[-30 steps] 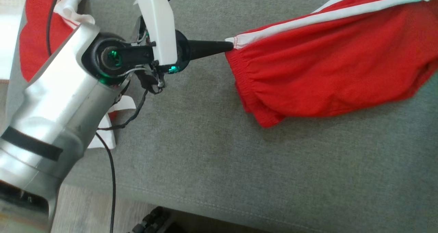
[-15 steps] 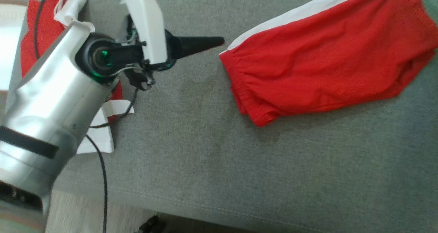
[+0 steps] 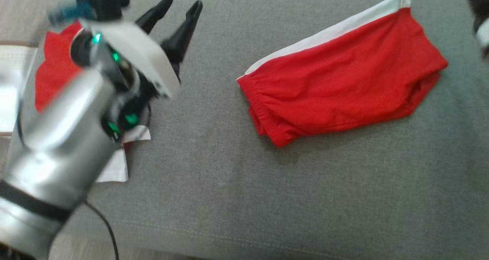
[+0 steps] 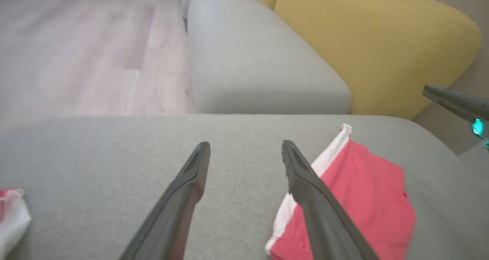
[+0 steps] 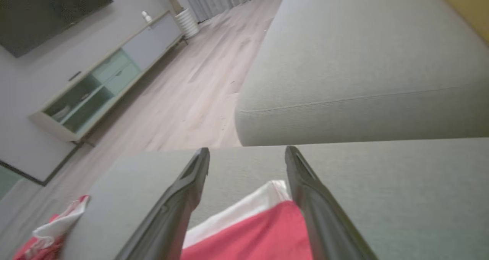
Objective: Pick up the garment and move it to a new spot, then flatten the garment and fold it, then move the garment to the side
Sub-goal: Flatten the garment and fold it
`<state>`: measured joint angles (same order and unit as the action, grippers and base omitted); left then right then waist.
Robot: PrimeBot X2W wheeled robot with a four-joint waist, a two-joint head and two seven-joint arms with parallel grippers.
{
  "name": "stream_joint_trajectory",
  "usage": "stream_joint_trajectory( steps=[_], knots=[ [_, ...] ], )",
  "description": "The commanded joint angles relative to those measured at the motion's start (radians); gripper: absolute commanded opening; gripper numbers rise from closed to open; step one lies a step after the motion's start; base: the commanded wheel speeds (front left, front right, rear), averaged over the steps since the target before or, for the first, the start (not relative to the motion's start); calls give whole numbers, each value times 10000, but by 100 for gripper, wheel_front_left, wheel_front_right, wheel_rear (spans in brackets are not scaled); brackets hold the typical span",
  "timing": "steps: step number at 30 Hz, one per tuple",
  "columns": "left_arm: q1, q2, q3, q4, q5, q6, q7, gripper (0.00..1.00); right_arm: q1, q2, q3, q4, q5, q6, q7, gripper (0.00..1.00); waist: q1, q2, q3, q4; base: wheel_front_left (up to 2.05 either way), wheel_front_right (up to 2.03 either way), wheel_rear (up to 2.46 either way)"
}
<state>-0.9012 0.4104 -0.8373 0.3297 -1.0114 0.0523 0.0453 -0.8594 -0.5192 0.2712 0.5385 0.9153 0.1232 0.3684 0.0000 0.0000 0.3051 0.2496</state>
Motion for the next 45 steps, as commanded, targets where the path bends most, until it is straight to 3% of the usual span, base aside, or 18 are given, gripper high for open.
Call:
stream_joint_trajectory(
  steps=[1,4,8,13,17,24,29,32,33,34,35,45],
  knots=[
    [118,390,314,-561,727,620,-1064,100,288,-156,271,-20,-205,75,-682,100,0,0,-180,44,0,0,0],
    [914,200,183,-1025,1490,1503,-2302,100,616,-253,732,661,-465,75,-1226,100,0,0,-237,232,0,0,0],
    [1972,-230,251,-1565,2138,2381,-2960,100,528,-397,1232,1803,-621,75,-1322,100,0,0,-123,627,0,0,0],
    [2958,-807,572,-2049,2914,2781,-3061,100,51,-660,1681,3035,-858,75,-1081,100,0,0,83,1138,0,0,0],
    [4037,-1507,1237,-2461,3468,2640,-3067,100,-457,-772,1968,4121,-881,75,-571,100,0,0,223,1646,0,0,0],
    [5249,-2353,2296,-2541,4358,2131,-3069,100,-854,-569,2214,5801,-306,75,1885,100,0,0,171,2148,0,0,0],
    [5876,-2727,2957,-2439,4815,1758,-3070,100,-596,-91,2438,5717,353,75,3741,100,0,0,-3,2158,0,0,0],
    [6128,-2922,3255,-2401,5042,1549,-3070,100,-481,-102,2611,5487,425,75,3929,100,0,0,-34,2124,0,0,0],
    [6183,-2979,3341,-2386,5114,1484,-3070,100,-456,-169,2685,5433,352,75,3785,81,0,0,-35,2115,0,0,0],
    [6226,-3032,3423,-2366,5179,1420,-3070,100,-452,-244,2751,5388,254,75,3546,36,0,0,-34,2105,0,0,0],
    [6250,-3080,3504,-2346,5245,1358,-3070,100,-462,-299,2782,5353,186,75,3265,0,0,0,-37,2085,0,0,0],
    [6604,-3283,4230,-2154,6244,1063,-3071,100,-522,-304,2833,5174,266,75,1168,0,0,0,-682,1086,0,0,0]
  ],
)
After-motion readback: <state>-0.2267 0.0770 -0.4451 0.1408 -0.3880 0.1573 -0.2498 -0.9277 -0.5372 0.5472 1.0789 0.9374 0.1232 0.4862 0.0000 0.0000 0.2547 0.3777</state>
